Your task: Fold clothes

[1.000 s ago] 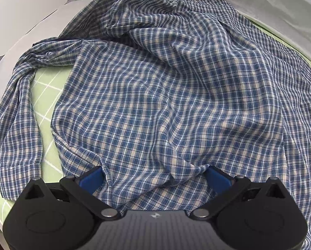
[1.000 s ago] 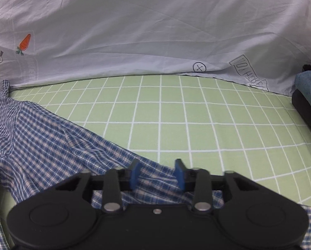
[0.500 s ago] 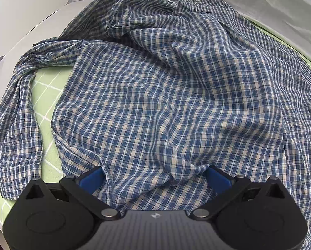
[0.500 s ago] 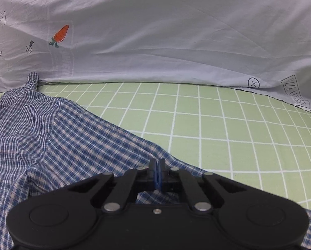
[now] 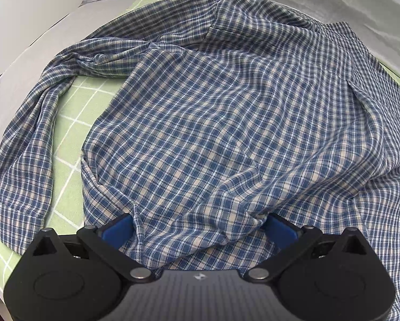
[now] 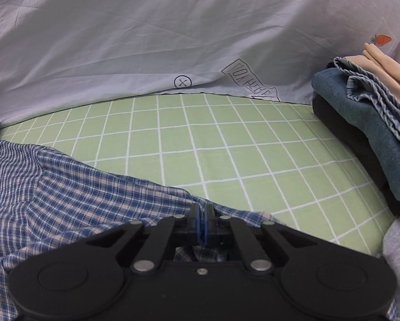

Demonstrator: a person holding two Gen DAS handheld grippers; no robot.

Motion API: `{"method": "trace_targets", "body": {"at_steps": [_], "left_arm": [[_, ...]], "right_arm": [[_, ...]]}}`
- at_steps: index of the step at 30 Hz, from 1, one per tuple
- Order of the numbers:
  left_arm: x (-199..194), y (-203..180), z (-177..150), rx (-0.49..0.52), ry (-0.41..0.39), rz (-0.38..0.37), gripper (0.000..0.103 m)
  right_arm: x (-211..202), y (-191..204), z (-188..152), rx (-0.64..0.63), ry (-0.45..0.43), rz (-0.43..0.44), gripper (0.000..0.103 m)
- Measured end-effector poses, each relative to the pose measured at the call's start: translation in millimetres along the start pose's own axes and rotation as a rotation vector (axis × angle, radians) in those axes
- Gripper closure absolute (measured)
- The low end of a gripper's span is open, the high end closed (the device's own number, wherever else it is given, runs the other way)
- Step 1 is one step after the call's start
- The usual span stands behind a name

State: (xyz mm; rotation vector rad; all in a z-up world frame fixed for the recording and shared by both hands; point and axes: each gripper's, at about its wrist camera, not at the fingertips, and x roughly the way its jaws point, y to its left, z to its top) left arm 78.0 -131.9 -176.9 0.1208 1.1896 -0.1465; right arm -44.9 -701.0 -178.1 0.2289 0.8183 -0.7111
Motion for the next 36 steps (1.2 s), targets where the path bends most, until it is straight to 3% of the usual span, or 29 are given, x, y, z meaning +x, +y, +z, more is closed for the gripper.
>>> {"method": "trace_targets", "body": {"at_steps": [3,4,5,7,9,10,11,16,19,24,28,30,33,34,35,36], "left_arm": [[3.0,4.2,8.9,-0.004,0.021,0.002,0.000],[1.8,5.4,12.5,-0.013,0.012,0.001,0.000],[0.6,6.7,16.0,-0.023,0.003,-0.001,0.000],[-1.5,6.5,29.7,-0.033,-0.027,-0.018,0.000],[-3.6,6.3,43.5,-0.043,-0.057,-0.034,0.000],[-1.9,1.7,53.9,-0.035,-0.075,-0.040,0.000],[0.0,-3.0,64.4,-0.027,-0.093,-0.047,0.000],[8.8,-37.9,135.5,0.010,-0.184,-0.069,0.000],[21.8,-59.7,173.1,0.041,-0.194,-0.096,0.000],[60.9,-72.7,208.8,0.079,-0.199,-0.029,0.000],[83.0,-65.4,221.3,0.021,-0.193,-0.046,0.000],[91.9,-61.9,223.0,0.002,-0.188,-0.040,0.000],[102.3,-58.3,223.9,-0.005,-0.202,-0.023,0.000],[103.4,-59.4,224.3,0.002,-0.211,-0.017,0.000],[104.5,-60.6,224.7,0.008,-0.219,-0.010,0.000],[105.6,-61.6,225.5,0.008,-0.230,-0.006,0.000]], "right_arm": [[-6.1,15.5,3.1,-0.049,-0.015,-0.005,0.082],[-8.3,21.2,4.5,-0.061,-0.024,-0.003,0.067],[-11.2,29.5,6.8,-0.063,-0.038,0.019,0.052],[-15.7,48.5,12.3,-0.079,-0.059,0.069,0.046],[-15.5,77.5,19.7,-0.120,-0.055,0.118,0.028],[-15.0,90.5,21.5,-0.136,-0.056,0.135,0.015],[-13.2,109.9,24.0,-0.158,-0.065,0.161,0.012],[1.1,188.5,38.3,-0.215,-0.051,0.260,0.012],[12.3,224.4,51.9,-0.195,-0.054,0.333,0.012],[31.7,272.0,78.5,-0.112,-0.034,0.483,0.020],[48.4,305.3,91.6,-0.153,-0.045,0.482,0.020],[59.4,317.9,95.8,-0.186,-0.040,0.476,0.025],[68.4,332.7,99.3,-0.256,-0.045,0.470,0.053],[68.0,336.4,100.3,-0.284,-0.050,0.477,0.075],[65.5,337.5,101.3,-0.294,-0.050,0.476,0.089],[63.0,338.7,102.3,-0.304,-0.051,0.475,0.090]]}}
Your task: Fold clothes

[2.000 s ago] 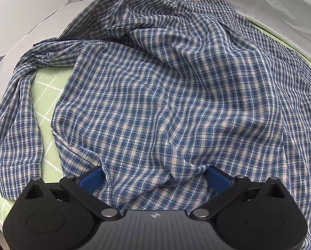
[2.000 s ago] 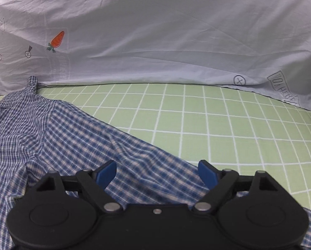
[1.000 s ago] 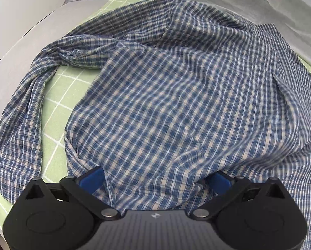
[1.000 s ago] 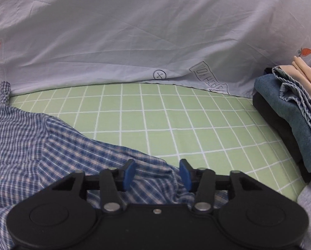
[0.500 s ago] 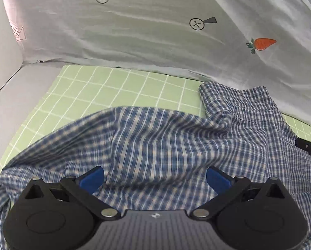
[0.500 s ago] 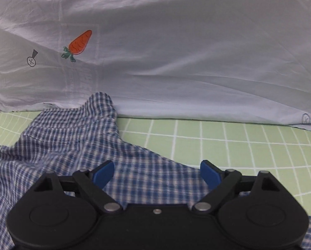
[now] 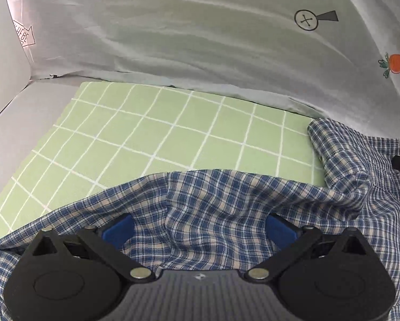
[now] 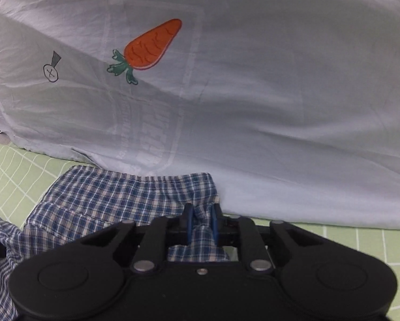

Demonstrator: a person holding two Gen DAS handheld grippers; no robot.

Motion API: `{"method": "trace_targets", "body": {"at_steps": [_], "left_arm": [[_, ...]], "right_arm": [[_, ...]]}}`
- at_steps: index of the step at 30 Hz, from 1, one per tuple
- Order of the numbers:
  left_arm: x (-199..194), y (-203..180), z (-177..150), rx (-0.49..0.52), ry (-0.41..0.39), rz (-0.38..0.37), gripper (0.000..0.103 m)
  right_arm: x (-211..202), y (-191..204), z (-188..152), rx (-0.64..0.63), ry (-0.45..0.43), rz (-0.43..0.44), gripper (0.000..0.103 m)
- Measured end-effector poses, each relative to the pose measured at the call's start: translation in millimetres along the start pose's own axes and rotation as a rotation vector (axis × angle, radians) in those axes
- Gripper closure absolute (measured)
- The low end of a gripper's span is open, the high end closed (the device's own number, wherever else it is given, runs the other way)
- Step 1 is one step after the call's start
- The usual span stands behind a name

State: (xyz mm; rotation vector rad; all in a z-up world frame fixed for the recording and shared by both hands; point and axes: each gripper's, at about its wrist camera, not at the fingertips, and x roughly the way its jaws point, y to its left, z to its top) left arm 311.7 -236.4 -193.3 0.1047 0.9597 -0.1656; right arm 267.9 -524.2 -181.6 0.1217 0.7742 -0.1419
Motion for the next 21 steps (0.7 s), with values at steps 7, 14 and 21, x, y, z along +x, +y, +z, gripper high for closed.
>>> {"method": "trace_targets", "body": {"at_steps": [7,14,21], "left_arm": [[16.7,-10.4,17.9,-0.014,-0.059,0.012,0.000],[43.4,-31.1,48.1,0.004,-0.115,0.002,0.000],[-18.8,-2.0,45.3,-0.078,-0.161,-0.073,0.000]], "right_arm": [[-32.2,-22.0,19.3,0.062,-0.219,-0.045,0.098],[-2.6,-35.2,27.5,0.025,-0.180,-0.074,0.096],[-67.0,-47.8,1.6,0.038,-0.198,-0.150,0.026]]}}
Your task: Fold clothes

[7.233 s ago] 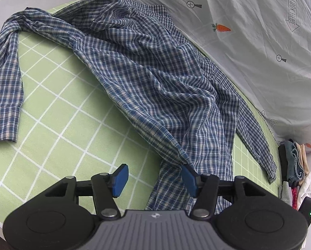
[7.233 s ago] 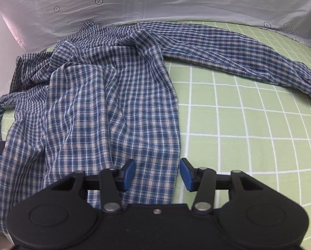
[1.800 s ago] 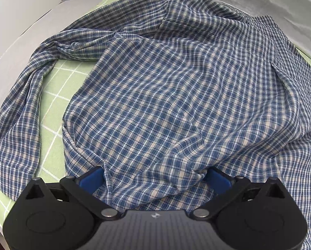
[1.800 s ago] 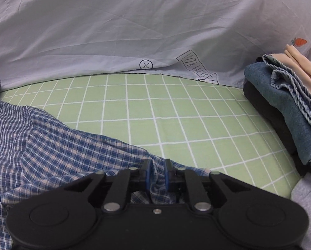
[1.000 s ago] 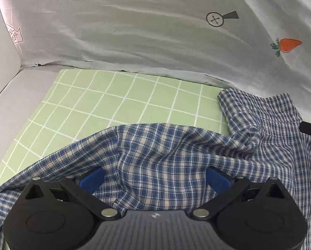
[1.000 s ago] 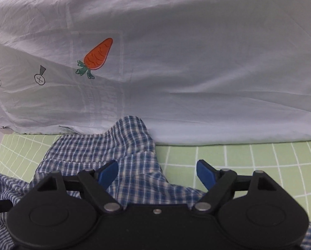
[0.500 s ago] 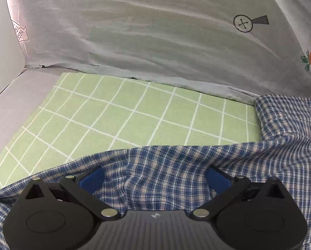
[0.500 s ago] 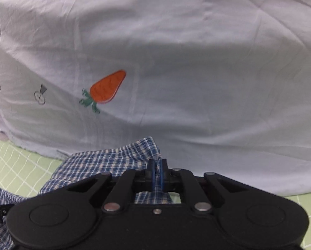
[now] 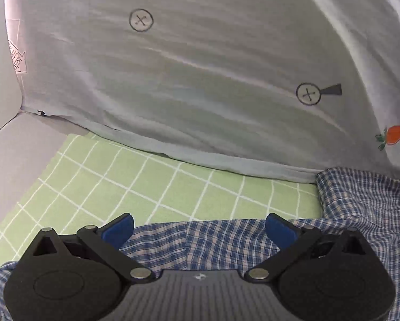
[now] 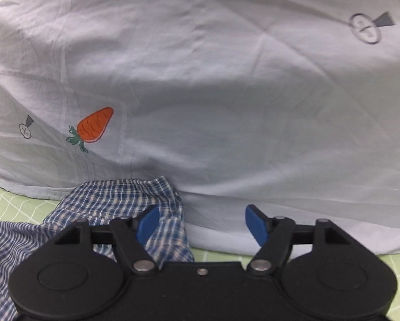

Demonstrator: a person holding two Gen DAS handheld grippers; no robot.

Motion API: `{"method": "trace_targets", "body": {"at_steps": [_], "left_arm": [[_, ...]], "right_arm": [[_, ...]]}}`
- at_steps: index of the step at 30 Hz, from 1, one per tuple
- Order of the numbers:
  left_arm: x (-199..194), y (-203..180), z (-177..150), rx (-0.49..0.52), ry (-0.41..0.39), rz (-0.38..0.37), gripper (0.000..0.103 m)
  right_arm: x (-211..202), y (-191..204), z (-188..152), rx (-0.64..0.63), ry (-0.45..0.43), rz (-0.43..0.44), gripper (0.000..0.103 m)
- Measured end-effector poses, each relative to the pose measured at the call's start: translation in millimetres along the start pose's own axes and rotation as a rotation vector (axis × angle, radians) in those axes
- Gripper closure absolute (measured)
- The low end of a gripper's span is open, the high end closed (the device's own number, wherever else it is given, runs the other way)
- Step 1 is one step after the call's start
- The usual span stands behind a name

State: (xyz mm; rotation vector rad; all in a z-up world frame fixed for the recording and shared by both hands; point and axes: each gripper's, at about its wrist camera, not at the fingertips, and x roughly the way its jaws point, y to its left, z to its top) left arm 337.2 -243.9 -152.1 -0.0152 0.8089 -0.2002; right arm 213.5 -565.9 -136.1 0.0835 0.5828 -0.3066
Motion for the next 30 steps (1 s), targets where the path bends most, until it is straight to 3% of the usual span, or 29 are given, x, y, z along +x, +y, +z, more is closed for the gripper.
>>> {"method": "trace_targets", "body": {"at_steps": [5,11,18,24,30], "left_arm": [[-81.4,33.2,-41.4,-0.002,0.005,0.029,0.000],[-164.5,74.4,-139.7,0.015,0.159,0.111,0.000],[-238.3,114.2,-234.7,-0.044,0.263,0.150,0.001],[-266.0,129.2,-262.0,-0.092,0.283,0.103,0.010],[-274.9,106.0,-272.1,0.105,0.270,0.084,0.012]], "right_arm": [[-85.1,-22.3,-49.6,0.019,0.077,-0.054,0.006],[-179.6,-37.9,-145.4,0.059,0.292,-0.142,0.005],[-289.8,-62.2,-228.8,0.200,0.383,-0.171,0.005],[-342.0,-59.8,-269.9,0.309,0.416,-0.155,0.005],[-378.8,-39.6,-291.2,0.307,0.421,-0.188,0.005]]}}
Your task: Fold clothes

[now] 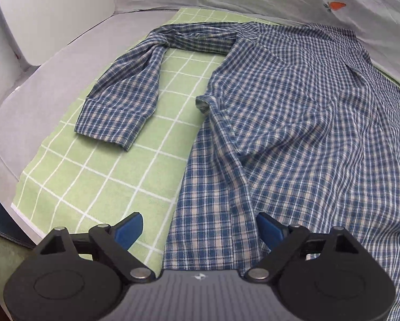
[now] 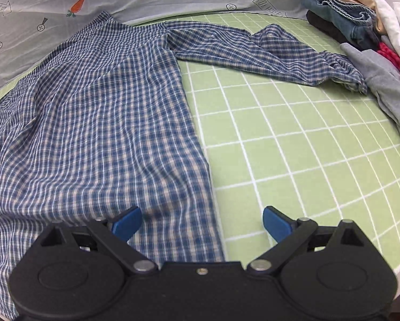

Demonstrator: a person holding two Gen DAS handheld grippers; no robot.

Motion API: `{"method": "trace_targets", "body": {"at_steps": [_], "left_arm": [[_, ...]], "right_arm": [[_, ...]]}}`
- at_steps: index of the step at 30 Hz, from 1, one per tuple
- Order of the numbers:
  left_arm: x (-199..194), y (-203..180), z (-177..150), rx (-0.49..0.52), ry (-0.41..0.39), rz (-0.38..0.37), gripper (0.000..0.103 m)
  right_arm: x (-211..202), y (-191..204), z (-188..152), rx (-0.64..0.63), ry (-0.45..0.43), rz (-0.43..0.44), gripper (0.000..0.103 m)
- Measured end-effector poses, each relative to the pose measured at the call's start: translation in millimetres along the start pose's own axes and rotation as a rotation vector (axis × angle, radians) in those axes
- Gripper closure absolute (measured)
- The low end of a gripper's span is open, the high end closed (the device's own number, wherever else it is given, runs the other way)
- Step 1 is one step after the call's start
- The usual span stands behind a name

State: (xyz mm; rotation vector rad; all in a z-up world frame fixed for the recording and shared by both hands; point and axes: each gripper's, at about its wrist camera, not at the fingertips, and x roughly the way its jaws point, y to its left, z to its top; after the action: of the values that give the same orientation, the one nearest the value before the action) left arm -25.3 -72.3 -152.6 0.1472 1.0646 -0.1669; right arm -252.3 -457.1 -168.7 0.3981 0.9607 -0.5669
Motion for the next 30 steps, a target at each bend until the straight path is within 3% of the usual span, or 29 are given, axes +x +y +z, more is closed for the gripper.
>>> {"method": "trace_targets", "body": {"at_steps": [4,6,9,12,15,16,18,19,20,23,27,30], "left_arm": [[5.5,-6.4,-8.7,0.085,-0.007,0.050,0.023],[3.9,3.9,-11.5,0.061,-0.003,0.071,0.028],[-1.0,37.7,-15.3,-0.082,0.002,0.076,0.052],[-4.5,69.6,-21.3,-0.245,-0.012,0.024,0.071],[-6.4,76.2,-20.2,-0.254,-0.006,-0.014,0.085],[-6.8,76.9,-20.0,-0.259,-0.006,-0.026,0.093],[-8.4,77.9,-21.0,-0.283,-0.008,-0.055,0.098],[-9.1,78.2,-21.3,-0.291,-0.007,-0.066,0.099],[-9.8,78.5,-21.5,-0.299,-0.005,-0.077,0.099],[-19.1,79.4,-20.4,-0.286,-0.002,-0.091,0.100],[-50.4,97.3,-24.5,-0.366,-0.034,-0.173,0.100],[-38.8,103.8,-34.2,-0.406,0.030,-0.158,0.100]], "right_arm": [[-7.0,8.5,-20.6,-0.016,0.010,-0.027,0.005],[-10.6,12.3,-30.1,-0.019,0.013,-0.040,0.005],[-20.2,15.1,-40.6,-0.024,0.007,-0.041,0.005],[-22.2,15.0,-50.1,-0.004,0.010,-0.049,0.006],[-24.9,11.2,-49.6,0.031,-0.008,-0.052,0.010],[-26.4,9.0,-48.4,0.048,-0.019,-0.050,0.018],[-29.3,4.5,-46.0,0.082,-0.041,-0.047,0.037],[-30.1,4.0,-45.0,0.084,-0.046,-0.058,0.063],[-30.8,3.4,-44.0,0.086,-0.052,-0.070,0.097],[-44.2,1.5,-41.8,0.087,-0.089,-0.110,0.103],[-79.2,-4.3,-39.7,0.107,-0.189,-0.174,0.103],[-72.8,-12.9,-40.9,0.132,-0.137,-0.181,0.103]]}}
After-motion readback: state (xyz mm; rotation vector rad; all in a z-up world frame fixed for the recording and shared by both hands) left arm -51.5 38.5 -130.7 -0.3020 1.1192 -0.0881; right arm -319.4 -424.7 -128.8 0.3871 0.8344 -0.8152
